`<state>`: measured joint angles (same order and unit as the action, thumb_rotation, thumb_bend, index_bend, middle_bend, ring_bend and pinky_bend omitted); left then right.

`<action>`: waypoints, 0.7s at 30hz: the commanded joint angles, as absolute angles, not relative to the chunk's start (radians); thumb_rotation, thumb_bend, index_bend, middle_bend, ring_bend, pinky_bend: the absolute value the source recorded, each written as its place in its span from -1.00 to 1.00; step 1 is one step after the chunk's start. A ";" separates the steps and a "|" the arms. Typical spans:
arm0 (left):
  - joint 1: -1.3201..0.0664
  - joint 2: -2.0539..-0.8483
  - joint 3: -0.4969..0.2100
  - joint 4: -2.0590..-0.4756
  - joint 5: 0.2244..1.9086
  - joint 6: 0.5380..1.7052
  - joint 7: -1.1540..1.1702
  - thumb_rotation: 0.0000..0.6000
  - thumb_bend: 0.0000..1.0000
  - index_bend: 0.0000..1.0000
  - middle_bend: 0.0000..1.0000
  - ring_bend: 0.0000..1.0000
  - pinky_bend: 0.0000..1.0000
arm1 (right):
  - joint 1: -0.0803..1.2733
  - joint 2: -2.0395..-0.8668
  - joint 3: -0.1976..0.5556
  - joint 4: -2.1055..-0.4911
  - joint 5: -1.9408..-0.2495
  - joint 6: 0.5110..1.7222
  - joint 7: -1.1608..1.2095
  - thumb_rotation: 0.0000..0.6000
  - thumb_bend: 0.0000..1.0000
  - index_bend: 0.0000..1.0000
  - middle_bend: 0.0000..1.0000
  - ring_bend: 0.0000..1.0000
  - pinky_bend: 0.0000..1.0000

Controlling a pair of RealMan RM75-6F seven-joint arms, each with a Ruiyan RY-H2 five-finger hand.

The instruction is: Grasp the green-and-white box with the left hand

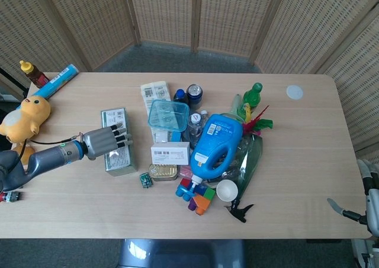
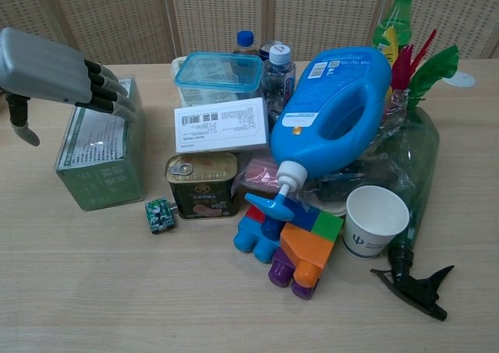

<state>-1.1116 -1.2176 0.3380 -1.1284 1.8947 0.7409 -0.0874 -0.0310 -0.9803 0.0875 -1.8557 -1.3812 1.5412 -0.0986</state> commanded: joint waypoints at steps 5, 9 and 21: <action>-1.077 -1.274 0.306 -1.088 1.872 0.761 -0.044 0.73 -1.00 -1.00 -1.00 -1.00 -1.00 | -0.032 -0.981 0.087 -1.855 -1.381 1.544 -0.101 0.26 -1.00 -1.00 -1.00 -1.00 -1.00; -1.078 -1.295 0.296 -1.083 1.872 0.755 -0.030 0.73 -1.00 -1.00 -1.00 -1.00 -1.00 | -0.032 -0.979 0.090 -1.853 -1.375 1.542 -0.094 0.28 -1.00 -1.00 -1.00 -1.00 -1.00; -1.029 -1.358 0.292 -1.056 1.829 0.719 -0.004 0.86 -1.00 -1.00 -1.00 -1.00 -1.00 | -0.031 -0.976 0.090 -1.849 -1.378 1.538 -0.082 0.26 -1.00 -1.00 -1.00 -1.00 -1.00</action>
